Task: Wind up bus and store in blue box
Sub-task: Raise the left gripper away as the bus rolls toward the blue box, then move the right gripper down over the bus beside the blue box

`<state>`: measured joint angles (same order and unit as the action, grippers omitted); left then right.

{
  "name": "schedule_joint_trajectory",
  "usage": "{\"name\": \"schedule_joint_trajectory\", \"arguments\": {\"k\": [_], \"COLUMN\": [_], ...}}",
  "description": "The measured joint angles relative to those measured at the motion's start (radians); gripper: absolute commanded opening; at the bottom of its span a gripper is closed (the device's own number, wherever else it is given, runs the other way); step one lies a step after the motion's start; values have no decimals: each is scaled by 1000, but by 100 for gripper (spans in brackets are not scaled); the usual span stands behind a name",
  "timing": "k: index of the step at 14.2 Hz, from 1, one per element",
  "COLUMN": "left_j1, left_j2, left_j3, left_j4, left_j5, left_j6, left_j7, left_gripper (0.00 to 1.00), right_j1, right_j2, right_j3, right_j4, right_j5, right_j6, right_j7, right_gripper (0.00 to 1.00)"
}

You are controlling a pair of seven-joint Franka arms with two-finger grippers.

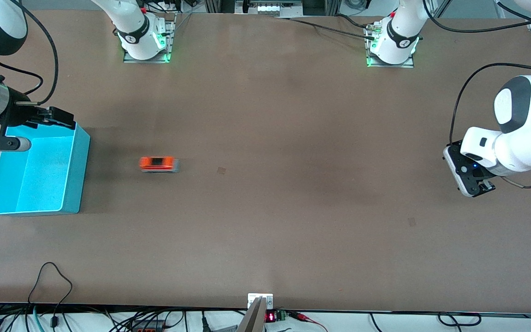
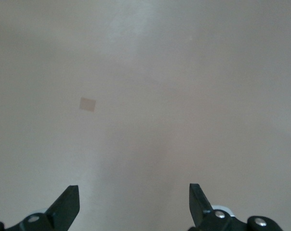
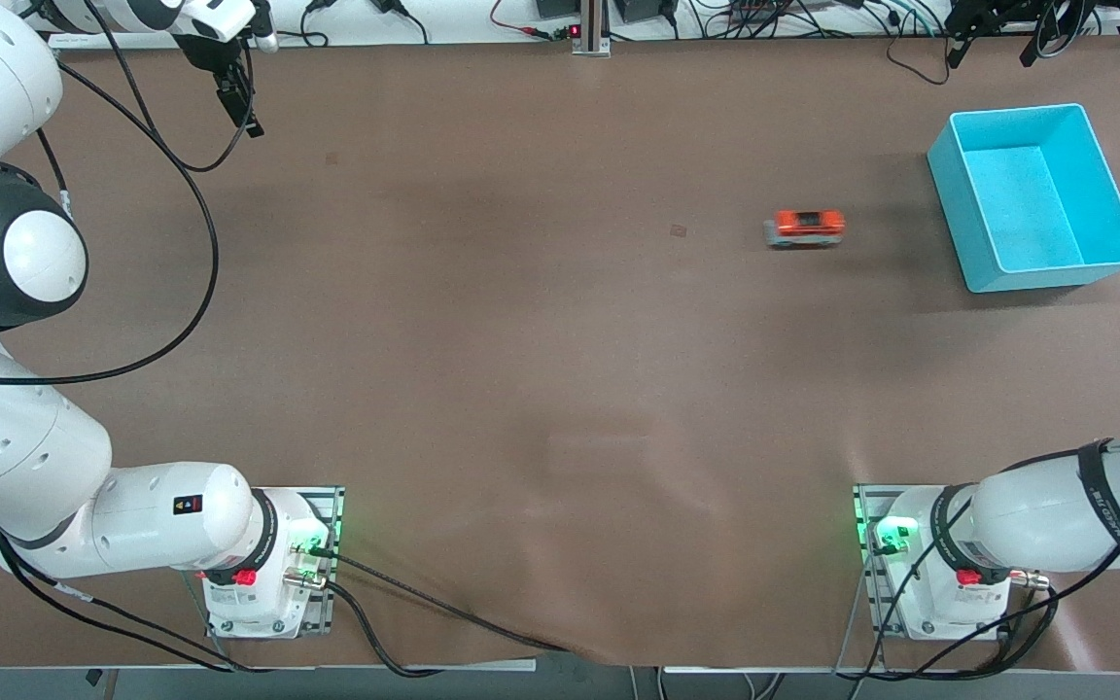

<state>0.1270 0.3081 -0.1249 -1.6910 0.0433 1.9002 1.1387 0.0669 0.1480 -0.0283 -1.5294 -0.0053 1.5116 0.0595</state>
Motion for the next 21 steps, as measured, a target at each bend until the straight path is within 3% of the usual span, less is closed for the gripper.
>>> {"name": "schedule_joint_trajectory", "arguments": {"k": [8, 12, 18, 21], "left_j1": [-16, -73, -125, -132], "left_j2": [-35, -64, -168, -201], "left_j3": [19, 115, 130, 147], "left_j4": [113, 160, 177, 177], "left_j5": [0, 0, -3, -54], "left_j6": [-2, -27, -168, -216], "left_j7": [-650, -814, -1130, -1199], "left_gripper": [100, 100, 100, 100], "right_j1": [0, 0, 2, 1], "right_j2": [0, 0, 3, 6], "right_j3": [0, 1, 8, 8], "right_j4": [0, 0, -1, -19], "right_j5": [0, 0, 0, 1], "right_j6": [0, -1, -74, -74], "right_j7": [0, 0, -10, -63], "right_gripper": [100, 100, 100, 100]}}
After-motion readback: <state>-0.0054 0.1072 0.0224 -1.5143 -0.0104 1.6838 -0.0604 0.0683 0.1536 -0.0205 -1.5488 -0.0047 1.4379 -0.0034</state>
